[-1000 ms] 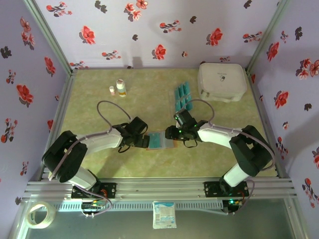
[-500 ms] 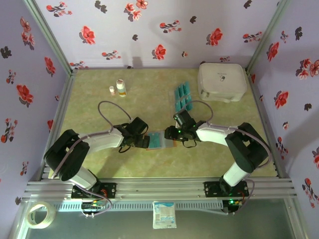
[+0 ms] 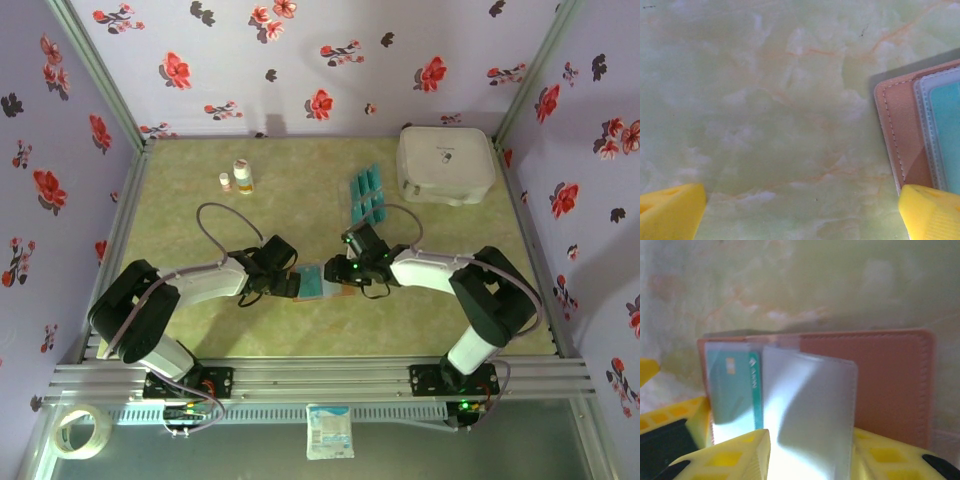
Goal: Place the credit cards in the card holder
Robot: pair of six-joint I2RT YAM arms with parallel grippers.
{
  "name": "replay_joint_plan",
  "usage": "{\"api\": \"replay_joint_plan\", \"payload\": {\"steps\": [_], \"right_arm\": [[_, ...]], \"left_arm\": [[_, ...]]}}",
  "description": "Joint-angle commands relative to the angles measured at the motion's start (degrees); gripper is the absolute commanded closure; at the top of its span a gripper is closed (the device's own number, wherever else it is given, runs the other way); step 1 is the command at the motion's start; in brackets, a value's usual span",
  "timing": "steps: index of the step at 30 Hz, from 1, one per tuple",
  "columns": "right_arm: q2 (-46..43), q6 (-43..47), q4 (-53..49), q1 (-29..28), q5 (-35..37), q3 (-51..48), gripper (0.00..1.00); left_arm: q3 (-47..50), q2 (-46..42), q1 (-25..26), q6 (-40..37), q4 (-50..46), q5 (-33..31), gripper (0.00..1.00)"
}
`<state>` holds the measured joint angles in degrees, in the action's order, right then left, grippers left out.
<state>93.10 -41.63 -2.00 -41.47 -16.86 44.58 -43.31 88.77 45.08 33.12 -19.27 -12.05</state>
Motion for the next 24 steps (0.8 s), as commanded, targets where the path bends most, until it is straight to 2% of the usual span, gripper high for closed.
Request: {"api": "replay_joint_plan", "payload": {"steps": [1,9,19,24], "right_arm": [[-1.9,-1.36,0.09,-0.97,-1.75,1.86,0.59],[-1.4,-1.73,-1.95,-3.12,-1.41,5.61,0.59],[9.02,-2.39,-1.23,-6.42,-1.47,12.49,0.59],[12.52,-3.26,0.45,-6.95,-2.5,13.87,0.61]], "left_arm": [[1.03,1.29,0.54,0.89,1.35,-0.58,0.0],[1.19,-4.42,-0.81,0.79,-0.34,-1.51,0.0],[5.22,-13.88,-5.86,2.39,-1.87,-2.01,0.0],[5.8,-15.03,-6.56,2.23,-2.29,-1.93,0.0]]}}
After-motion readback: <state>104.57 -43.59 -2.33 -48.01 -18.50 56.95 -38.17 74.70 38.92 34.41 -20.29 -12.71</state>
